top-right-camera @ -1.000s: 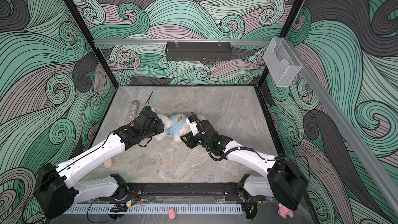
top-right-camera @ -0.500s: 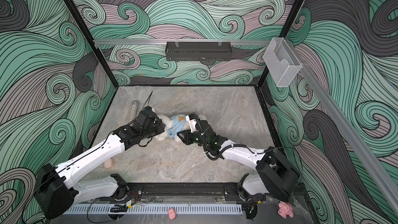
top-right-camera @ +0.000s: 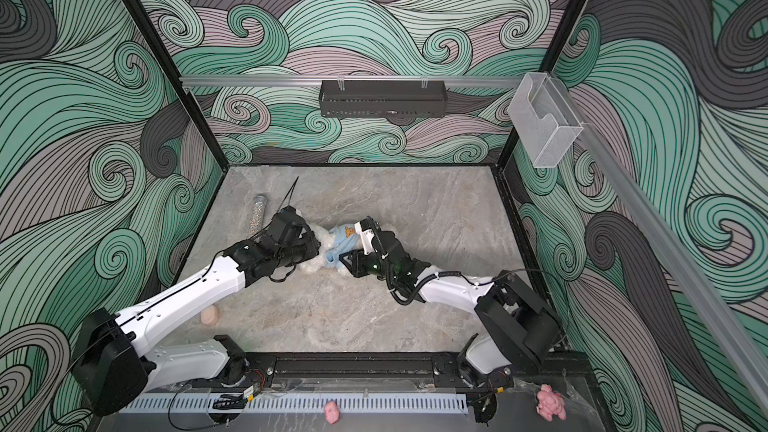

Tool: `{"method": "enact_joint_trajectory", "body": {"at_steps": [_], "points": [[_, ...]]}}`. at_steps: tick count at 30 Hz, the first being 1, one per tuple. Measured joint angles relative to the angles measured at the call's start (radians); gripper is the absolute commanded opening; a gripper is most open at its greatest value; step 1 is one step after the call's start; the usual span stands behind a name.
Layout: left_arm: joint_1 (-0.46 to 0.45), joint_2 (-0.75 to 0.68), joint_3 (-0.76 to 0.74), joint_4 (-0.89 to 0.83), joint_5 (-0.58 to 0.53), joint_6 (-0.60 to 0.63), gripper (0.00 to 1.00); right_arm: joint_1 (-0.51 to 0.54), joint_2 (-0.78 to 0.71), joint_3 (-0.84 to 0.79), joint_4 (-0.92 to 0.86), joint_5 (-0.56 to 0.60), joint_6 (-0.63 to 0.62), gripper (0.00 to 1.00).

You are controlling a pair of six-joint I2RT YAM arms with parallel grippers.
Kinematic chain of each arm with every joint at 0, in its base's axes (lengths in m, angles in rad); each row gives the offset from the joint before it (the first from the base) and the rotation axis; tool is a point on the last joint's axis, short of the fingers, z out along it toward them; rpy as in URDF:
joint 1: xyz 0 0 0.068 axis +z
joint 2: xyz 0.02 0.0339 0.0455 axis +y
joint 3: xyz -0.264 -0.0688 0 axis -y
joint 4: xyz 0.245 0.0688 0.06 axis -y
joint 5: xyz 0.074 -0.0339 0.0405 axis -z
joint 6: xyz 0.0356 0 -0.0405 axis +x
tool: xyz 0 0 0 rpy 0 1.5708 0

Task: Dress the teddy bear

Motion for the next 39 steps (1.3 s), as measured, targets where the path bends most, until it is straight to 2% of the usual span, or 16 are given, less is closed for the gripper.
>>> {"method": "enact_joint_trajectory", "body": {"at_steps": [2,5,8,13,15,19,23,28,33,39], "points": [[0.0,0.006,0.0,0.0,0.01,0.0,0.0,0.002,0.009,0.009,0.001,0.002,-0.002,0.09],[0.0,0.012,0.0,-0.001,0.009,-0.004,0.0,0.002,0.01,0.01,-0.002,0.021,-0.006,0.01],[0.0,0.012,0.0,-0.004,-0.012,-0.015,0.0,0.003,-0.017,0.01,-0.054,0.068,-0.015,0.0],[0.001,-0.008,-0.002,0.0,-0.033,-0.033,0.0,0.01,-0.122,0.016,-0.245,0.23,-0.023,0.0],[0.007,-0.031,-0.003,0.004,-0.021,-0.037,0.0,0.006,-0.158,0.016,-0.302,0.277,-0.023,0.0],[0.035,-0.057,-0.009,0.018,0.044,-0.04,0.0,-0.016,-0.206,0.015,-0.344,0.294,-0.032,0.0],[0.076,-0.058,-0.015,0.039,0.132,-0.049,0.0,-0.036,-0.239,0.016,-0.382,0.298,-0.057,0.0],[0.191,-0.082,-0.09,0.105,0.314,-0.107,0.0,-0.056,-0.267,0.016,-0.428,0.302,-0.099,0.0],[0.322,-0.1,-0.164,0.164,0.508,-0.195,0.0,-0.068,-0.294,0.016,-0.5,0.365,-0.171,0.0],[0.406,-0.092,-0.191,0.213,0.706,-0.275,0.0,-0.068,-0.323,0.018,-0.521,0.425,-0.247,0.0]]}}
